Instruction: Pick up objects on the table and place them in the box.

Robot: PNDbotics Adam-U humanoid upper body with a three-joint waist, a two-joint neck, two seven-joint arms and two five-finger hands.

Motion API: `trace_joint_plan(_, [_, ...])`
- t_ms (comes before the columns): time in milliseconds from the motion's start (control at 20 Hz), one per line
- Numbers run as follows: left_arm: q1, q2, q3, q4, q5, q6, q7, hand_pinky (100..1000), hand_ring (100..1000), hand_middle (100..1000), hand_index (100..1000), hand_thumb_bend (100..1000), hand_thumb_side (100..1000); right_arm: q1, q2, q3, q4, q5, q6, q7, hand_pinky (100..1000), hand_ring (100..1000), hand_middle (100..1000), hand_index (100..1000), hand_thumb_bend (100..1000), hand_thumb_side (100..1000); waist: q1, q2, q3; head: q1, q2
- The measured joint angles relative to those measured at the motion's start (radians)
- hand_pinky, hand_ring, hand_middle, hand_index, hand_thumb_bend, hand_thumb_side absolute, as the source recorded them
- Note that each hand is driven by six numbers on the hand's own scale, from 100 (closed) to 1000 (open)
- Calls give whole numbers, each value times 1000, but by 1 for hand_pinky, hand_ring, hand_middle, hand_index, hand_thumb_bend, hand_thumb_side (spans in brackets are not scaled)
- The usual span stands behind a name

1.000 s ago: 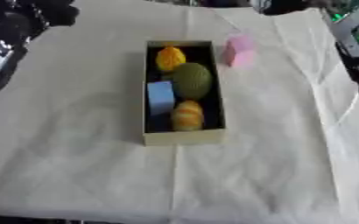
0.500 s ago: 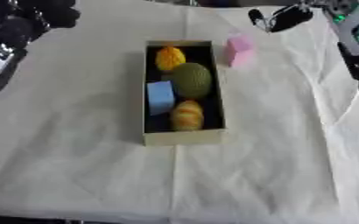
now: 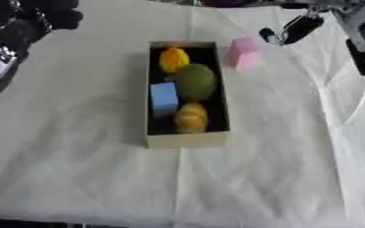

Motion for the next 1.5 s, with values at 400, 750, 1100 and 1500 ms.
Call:
trace_joint_plan(400, [-1, 0, -1, 0, 0, 0, -8, 875, 840, 814, 844, 100, 672, -24, 1, 13, 100, 14, 24, 24, 1000, 1000, 1000, 1000, 229, 261, 0, 0, 3, 0, 0])
trace_joint_plan(750, [-1, 0, -1, 0, 0, -1, -13, 876, 841, 817, 844, 100, 672, -32, 9, 16, 155, 19, 23, 23, 1000, 1000, 1000, 1000, 132, 236, 0, 0, 3, 0, 0])
trace_joint_plan(1100, [-1, 0, -2, 6, -1, 2, -24, 877, 842, 816, 844, 100, 672, -34, 9, 18, 177, -28, 33, 34, 1000, 1000, 1000, 1000, 100, 363, 0, 0, 2, 1, 0])
trace_joint_plan(1500, [-1, 0, -2, 6, -1, 4, -36, 878, 842, 815, 844, 100, 672, -36, 8, 23, 169, -83, 62, 62, 1000, 1000, 1000, 1000, 100, 529, 0, 0, 2, 4, 0])
